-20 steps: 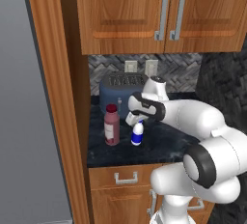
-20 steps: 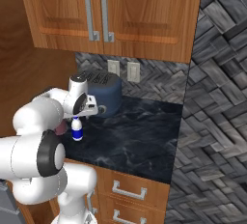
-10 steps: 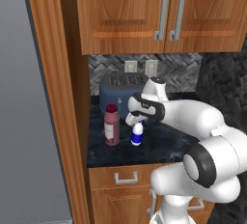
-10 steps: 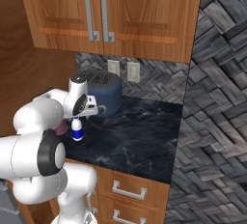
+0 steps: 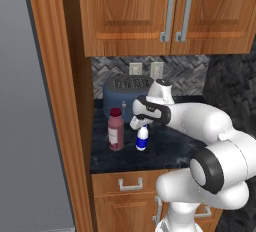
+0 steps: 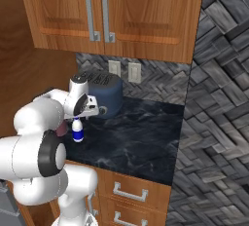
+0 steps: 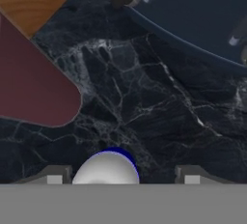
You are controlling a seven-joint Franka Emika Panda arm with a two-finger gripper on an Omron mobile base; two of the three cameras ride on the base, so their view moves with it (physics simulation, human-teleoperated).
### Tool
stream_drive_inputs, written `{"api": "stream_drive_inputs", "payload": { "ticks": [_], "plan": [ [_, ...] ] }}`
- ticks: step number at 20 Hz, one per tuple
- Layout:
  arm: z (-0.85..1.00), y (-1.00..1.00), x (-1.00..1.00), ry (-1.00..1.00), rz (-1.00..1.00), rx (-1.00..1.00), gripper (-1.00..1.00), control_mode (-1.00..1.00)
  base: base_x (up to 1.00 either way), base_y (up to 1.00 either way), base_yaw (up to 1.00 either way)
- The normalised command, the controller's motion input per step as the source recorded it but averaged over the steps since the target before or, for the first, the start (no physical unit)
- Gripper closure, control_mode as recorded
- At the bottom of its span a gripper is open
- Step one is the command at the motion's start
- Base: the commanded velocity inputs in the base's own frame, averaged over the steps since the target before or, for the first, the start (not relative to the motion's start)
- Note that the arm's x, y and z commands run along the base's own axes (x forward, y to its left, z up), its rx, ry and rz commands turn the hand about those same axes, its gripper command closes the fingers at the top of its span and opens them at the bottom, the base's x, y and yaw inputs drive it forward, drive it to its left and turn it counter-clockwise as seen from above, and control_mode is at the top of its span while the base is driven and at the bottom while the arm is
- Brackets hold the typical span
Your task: Place the drinks on the dining counter in a tight cluster.
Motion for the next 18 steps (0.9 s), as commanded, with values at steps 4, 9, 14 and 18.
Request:
{"api": "stream_drive_inputs", "payload": {
  "ticks": [4, 9, 14, 18],
  "plan": [
    [-0.02, 0.00, 0.00, 0.00, 0.00, 0.00, 1.00, -1.00, 0.00, 0.00, 0.00],
    [0.00, 0.00, 0.00, 0.00, 0.00, 0.00, 1.00, -1.00, 0.00, 0.00, 0.00],
    [0.09, 0.00, -0.11, 0.00, 0.00, 0.00, 1.00, -1.00, 0.00, 0.00, 0.00],
    [0.55, 0.00, -0.68, 0.00, -0.02, 0.00, 1.00, -1.00, 0.00, 0.00, 0.00]
  ]
}}
